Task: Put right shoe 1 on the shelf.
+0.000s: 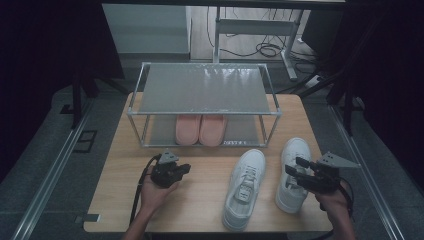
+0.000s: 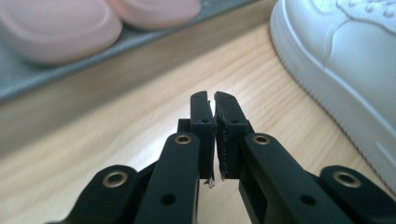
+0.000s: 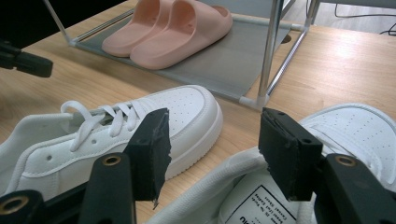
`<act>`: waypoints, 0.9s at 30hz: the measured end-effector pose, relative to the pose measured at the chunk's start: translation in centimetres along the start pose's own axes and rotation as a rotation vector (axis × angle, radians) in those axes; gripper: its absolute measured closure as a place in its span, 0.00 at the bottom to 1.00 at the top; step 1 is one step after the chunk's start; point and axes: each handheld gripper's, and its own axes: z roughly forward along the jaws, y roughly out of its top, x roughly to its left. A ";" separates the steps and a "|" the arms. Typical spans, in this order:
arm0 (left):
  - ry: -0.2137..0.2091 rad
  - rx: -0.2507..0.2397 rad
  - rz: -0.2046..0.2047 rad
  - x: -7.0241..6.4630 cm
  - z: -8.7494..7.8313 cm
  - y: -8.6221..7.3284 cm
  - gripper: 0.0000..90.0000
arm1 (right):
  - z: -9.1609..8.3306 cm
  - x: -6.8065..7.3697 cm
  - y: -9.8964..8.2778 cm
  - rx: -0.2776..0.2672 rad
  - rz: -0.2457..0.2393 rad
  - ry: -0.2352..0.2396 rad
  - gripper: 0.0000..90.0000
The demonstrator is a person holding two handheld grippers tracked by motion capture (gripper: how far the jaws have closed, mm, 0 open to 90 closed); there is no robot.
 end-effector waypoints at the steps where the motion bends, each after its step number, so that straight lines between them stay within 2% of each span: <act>1: 0.002 0.007 -0.005 0.3 -0.3 -0.3 0.97 | 0.0 0.0 0.0 0.003 -0.001 0.001 0.49; 8: 0.008 0.027 -0.025 1.2 -1.7 -1.9 0.93 | 0.2 0.3 -0.1 0.009 -0.004 0.004 0.49; 11: -0.005 0.050 -0.025 1.4 -1.9 -2.4 0.84 | 0.1 0.3 0.0 0.005 -0.003 0.004 0.49; 13: 0.015 0.062 -0.027 1.6 -1.9 -2.4 0.73 | 0.1 0.3 0.0 0.005 -0.005 0.004 0.49; 16: 0.023 0.054 -0.051 1.9 -2.0 -2.4 0.62 | 0.1 0.5 -0.1 0.010 -0.011 0.006 0.49; 21: 0.017 0.044 -0.058 2.1 -2.3 -2.4 0.56 | 0.2 0.6 0.0 0.013 -0.018 0.009 0.49; 23: 0.015 0.029 -0.083 2.2 -2.5 -2.3 0.51 | 0.2 0.7 0.0 0.009 -0.018 0.005 0.49; 27: 0.005 0.013 -0.100 2.4 -2.9 -2.3 0.47 | 0.2 0.9 -0.1 0.010 -0.023 0.008 0.50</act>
